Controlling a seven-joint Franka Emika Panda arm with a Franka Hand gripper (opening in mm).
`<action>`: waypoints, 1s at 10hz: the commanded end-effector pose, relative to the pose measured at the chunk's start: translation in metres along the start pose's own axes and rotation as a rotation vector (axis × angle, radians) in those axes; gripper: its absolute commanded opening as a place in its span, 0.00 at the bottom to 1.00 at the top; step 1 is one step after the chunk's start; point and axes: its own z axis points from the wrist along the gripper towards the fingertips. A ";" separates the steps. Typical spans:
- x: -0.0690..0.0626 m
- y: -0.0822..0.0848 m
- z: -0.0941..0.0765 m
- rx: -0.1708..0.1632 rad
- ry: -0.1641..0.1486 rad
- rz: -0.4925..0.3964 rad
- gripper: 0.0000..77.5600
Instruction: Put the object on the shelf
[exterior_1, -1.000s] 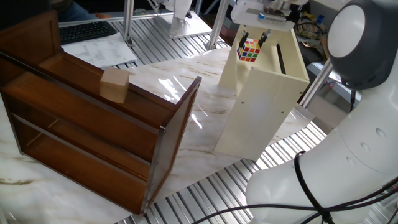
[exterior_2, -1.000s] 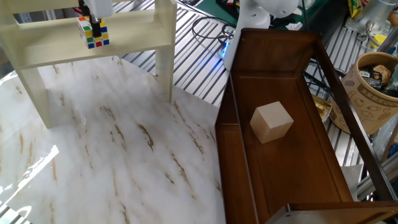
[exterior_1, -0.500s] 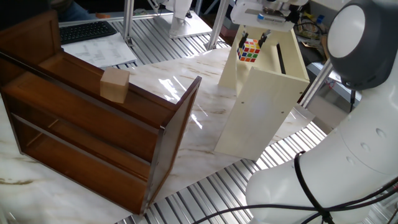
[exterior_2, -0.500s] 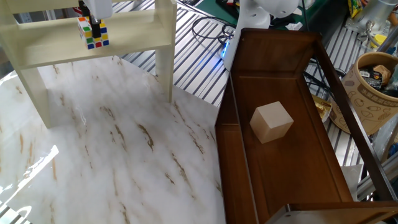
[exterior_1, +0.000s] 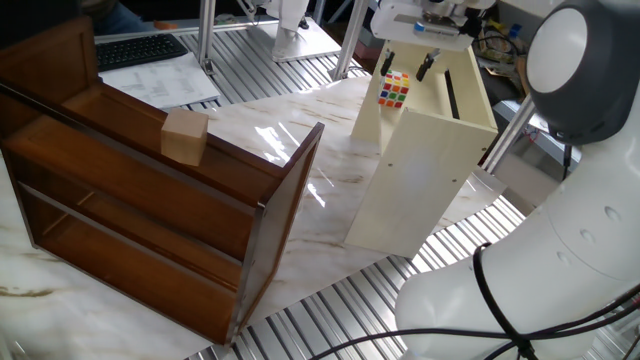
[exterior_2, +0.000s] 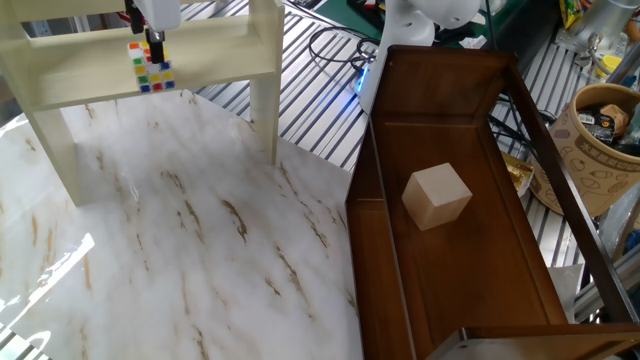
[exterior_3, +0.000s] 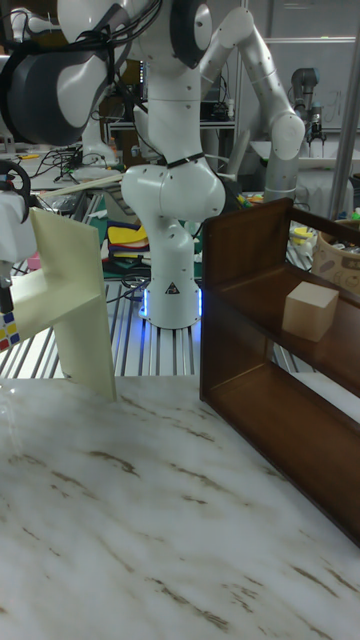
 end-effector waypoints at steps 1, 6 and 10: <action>-0.001 0.000 -0.002 0.004 -0.008 0.011 1.00; -0.003 0.023 -0.025 0.019 0.008 0.024 1.00; -0.009 0.045 -0.048 0.017 0.028 0.046 1.00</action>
